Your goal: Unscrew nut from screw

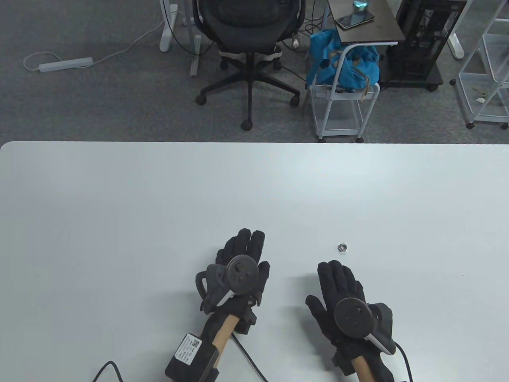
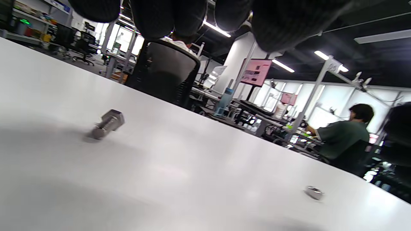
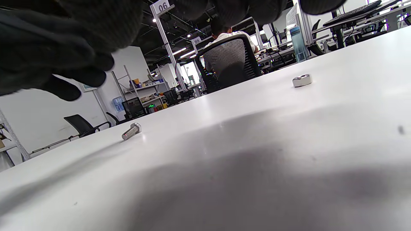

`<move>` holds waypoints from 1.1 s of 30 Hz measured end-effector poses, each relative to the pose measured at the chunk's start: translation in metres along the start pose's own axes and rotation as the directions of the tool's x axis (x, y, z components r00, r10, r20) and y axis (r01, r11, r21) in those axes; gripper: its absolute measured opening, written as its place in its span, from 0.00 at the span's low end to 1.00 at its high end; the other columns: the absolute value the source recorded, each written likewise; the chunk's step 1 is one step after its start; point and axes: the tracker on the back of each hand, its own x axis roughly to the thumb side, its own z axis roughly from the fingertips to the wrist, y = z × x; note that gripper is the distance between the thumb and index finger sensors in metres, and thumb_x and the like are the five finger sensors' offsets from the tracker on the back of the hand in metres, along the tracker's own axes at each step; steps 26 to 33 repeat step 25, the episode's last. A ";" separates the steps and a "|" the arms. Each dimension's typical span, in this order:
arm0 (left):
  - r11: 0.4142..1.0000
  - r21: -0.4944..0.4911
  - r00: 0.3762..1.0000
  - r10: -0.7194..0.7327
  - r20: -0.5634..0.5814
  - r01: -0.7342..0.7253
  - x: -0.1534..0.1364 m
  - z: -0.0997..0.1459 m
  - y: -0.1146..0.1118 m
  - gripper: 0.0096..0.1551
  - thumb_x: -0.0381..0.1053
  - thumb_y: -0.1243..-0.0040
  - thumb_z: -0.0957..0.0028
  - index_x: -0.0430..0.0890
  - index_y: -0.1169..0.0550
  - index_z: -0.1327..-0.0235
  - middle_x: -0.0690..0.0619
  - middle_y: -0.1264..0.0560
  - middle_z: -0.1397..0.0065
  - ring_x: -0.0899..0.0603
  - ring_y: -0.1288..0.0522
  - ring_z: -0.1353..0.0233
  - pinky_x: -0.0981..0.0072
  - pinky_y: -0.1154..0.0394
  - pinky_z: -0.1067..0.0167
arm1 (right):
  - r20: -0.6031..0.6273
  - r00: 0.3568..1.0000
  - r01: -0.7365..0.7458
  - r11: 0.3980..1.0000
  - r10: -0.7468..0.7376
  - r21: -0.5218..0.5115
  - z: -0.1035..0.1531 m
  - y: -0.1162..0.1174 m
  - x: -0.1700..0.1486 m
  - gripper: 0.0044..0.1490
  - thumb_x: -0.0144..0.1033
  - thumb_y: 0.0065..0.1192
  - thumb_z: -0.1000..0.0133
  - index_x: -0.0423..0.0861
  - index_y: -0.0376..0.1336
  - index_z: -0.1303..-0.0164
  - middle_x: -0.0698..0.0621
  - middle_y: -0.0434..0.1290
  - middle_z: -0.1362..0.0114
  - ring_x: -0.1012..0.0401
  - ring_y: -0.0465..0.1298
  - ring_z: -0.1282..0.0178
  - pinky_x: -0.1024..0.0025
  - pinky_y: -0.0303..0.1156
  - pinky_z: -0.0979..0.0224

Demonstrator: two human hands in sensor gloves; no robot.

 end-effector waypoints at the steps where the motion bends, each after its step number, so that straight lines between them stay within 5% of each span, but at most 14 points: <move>1: 1.000 -0.008 0.999 0.000 0.033 0.000 0.005 0.010 0.001 0.46 0.60 0.40 0.48 0.55 0.41 0.15 0.41 0.44 0.11 0.30 0.40 0.17 0.27 0.41 0.28 | -0.002 1.000 -0.002 1.000 0.002 0.006 0.000 0.000 0.000 0.55 0.57 0.55 0.40 0.43 0.39 0.11 0.37 0.43 0.10 0.34 0.48 0.15 0.29 0.51 0.25; 8: 0.998 0.009 0.989 -0.062 0.135 0.061 0.014 0.052 -0.012 0.49 0.64 0.40 0.48 0.56 0.44 0.14 0.42 0.47 0.10 0.30 0.45 0.14 0.26 0.45 0.26 | 0.006 1.000 -0.010 0.999 0.009 0.043 -0.001 0.002 0.003 0.59 0.60 0.55 0.40 0.45 0.32 0.12 0.37 0.35 0.11 0.34 0.42 0.14 0.28 0.47 0.24; 33: 0.999 -0.033 0.989 -0.037 0.141 0.042 0.006 0.051 -0.016 0.50 0.64 0.41 0.48 0.55 0.46 0.14 0.42 0.47 0.10 0.31 0.46 0.14 0.26 0.46 0.26 | 0.013 1.000 0.004 0.999 -0.005 0.052 0.001 0.004 0.001 0.59 0.60 0.54 0.39 0.45 0.32 0.12 0.37 0.35 0.11 0.34 0.41 0.14 0.28 0.47 0.24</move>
